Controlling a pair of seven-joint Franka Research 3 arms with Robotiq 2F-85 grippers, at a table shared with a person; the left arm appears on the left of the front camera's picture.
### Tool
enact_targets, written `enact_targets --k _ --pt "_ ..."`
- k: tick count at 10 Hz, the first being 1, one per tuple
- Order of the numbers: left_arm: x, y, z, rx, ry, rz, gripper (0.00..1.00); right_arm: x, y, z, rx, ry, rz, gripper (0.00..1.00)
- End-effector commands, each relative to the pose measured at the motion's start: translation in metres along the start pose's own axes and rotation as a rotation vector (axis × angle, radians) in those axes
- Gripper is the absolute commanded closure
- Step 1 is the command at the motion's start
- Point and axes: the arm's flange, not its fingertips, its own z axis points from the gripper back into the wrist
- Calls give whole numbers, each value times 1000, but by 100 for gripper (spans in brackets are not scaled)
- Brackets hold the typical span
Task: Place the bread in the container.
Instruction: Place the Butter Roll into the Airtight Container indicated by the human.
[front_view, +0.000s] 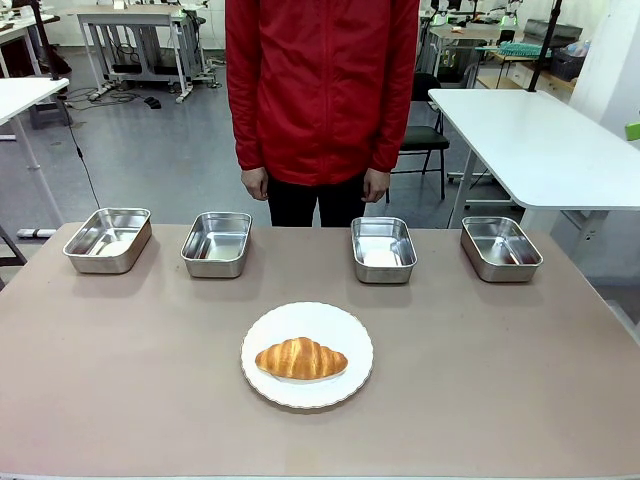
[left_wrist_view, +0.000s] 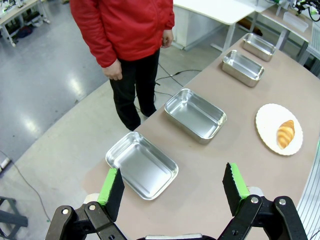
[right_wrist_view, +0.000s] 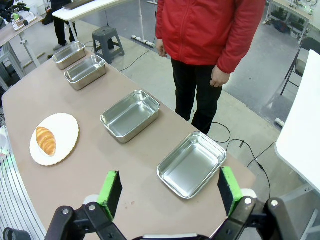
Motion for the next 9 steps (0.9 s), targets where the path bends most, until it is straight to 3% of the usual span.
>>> enact_targets --k 1,9 --pt "0 -1 1 1 -2 0 0 1 0 -1 5 -11 3 0" --pt "0 -1 1 1 -2 0 0 1 0 -1 5 -11 3 0"
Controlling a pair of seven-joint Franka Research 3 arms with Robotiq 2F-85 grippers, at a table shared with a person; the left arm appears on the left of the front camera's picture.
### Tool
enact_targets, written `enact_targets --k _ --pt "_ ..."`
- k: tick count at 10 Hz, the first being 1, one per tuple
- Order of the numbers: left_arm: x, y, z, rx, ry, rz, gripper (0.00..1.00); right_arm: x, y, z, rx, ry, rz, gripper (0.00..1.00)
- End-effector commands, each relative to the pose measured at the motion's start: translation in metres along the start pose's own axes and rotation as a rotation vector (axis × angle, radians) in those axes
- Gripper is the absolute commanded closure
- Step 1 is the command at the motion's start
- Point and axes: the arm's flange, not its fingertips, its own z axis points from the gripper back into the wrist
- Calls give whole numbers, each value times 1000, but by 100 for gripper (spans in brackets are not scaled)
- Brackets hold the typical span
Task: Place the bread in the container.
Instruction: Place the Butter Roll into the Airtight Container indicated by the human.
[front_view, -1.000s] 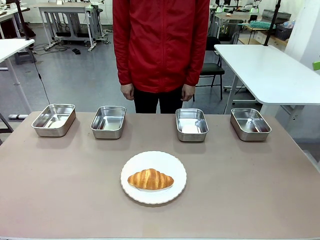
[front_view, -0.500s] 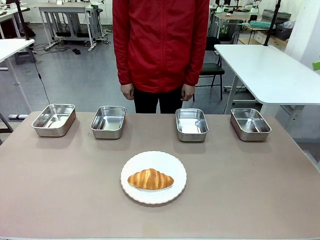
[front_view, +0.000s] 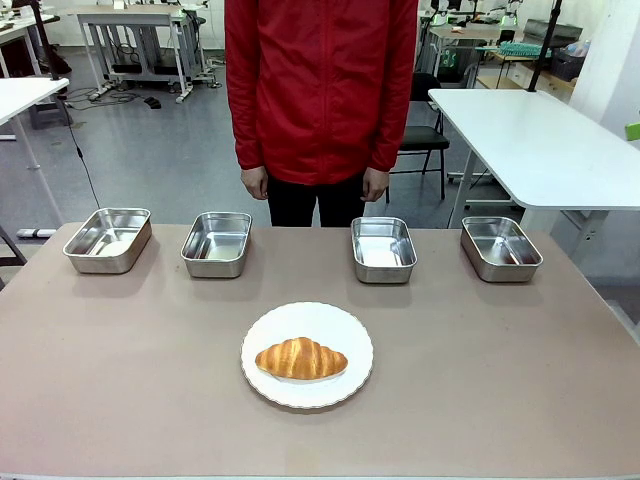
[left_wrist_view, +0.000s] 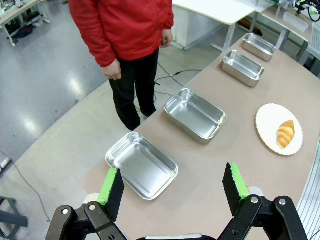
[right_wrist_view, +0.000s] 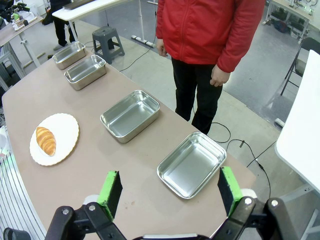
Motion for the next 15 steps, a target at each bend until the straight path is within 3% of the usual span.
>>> enact_targets --k 1,15 --pt "0 -1 1 1 -2 0 0 1 0 -1 5 -11 3 0" --pt "0 -1 1 1 -2 0 0 1 0 -1 5 -11 3 0"
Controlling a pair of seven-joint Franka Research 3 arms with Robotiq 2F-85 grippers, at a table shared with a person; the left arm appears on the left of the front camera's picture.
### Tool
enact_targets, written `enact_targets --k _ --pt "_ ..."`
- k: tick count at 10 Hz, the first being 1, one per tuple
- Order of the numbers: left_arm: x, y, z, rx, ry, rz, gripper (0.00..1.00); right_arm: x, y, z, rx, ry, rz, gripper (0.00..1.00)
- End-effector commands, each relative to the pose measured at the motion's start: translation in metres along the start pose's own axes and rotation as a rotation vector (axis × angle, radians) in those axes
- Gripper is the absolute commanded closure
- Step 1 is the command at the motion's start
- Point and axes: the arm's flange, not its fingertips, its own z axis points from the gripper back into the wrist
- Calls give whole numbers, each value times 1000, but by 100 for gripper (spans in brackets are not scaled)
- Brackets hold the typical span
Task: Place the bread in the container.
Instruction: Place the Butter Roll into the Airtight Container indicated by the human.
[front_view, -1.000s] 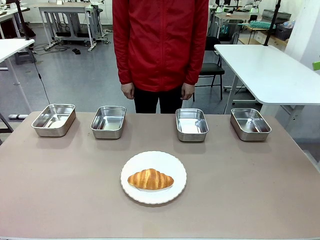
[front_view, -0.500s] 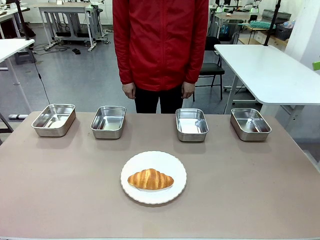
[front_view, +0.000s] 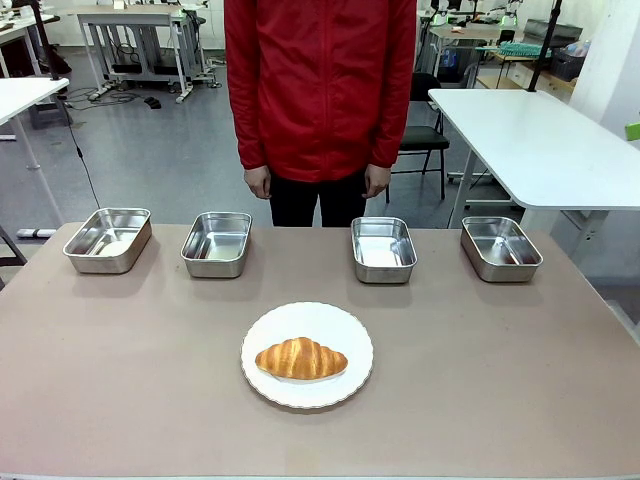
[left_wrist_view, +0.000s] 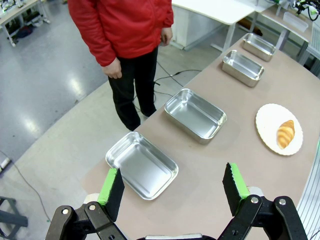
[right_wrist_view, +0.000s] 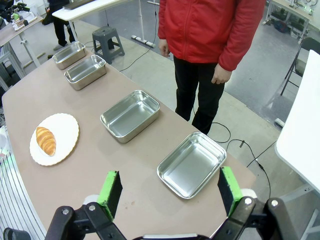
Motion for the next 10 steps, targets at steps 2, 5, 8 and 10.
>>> enact_targets --k 2,5,8,10 --pt "0 -1 1 1 -3 0 0 1 0 -1 5 -11 3 0" --pt "0 -1 1 1 -3 0 0 1 0 -1 5 -11 3 0" --pt "0 -1 1 1 -3 0 0 1 0 -1 5 -11 3 0" --pt "0 -1 1 1 -3 0 0 1 0 -1 5 -11 3 0"
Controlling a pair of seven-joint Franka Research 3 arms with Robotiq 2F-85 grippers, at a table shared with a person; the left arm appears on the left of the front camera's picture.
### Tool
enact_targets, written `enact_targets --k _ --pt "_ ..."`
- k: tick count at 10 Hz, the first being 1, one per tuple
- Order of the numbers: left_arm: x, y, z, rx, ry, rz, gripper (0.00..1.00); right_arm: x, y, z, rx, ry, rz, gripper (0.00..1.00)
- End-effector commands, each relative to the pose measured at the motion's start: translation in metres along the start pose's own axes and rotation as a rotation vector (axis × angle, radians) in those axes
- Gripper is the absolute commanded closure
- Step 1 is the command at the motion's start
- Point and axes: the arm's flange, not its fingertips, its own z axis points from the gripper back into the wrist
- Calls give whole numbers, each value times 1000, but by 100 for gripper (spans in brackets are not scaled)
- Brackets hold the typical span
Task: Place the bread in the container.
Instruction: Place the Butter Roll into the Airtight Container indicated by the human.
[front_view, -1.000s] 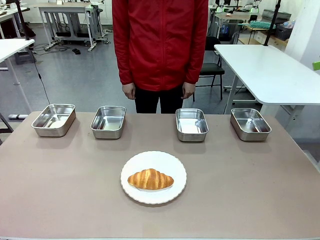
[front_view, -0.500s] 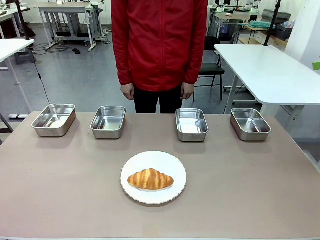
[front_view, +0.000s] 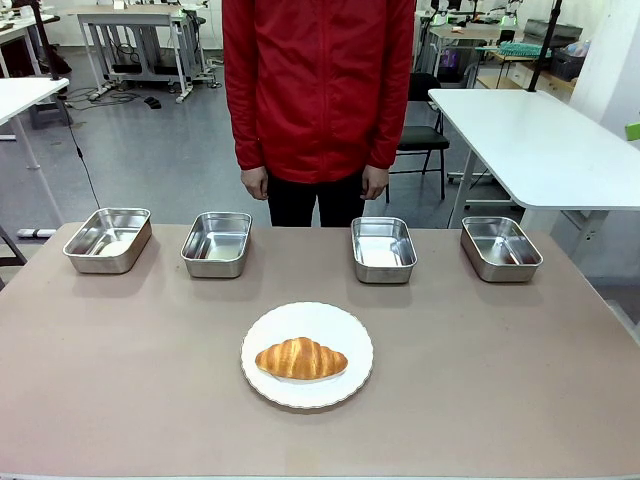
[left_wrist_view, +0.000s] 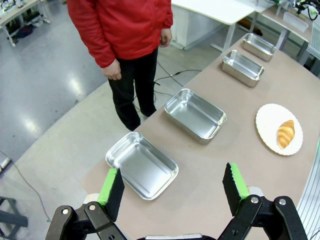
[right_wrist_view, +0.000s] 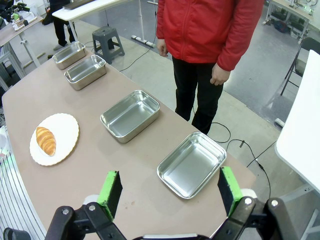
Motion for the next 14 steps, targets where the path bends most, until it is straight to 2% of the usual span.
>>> enact_targets --k 1,14 --pt "0 -1 1 1 -3 0 0 1 0 -1 5 -11 3 0" --pt "0 -1 1 1 -3 0 0 1 0 -1 5 -11 3 0"
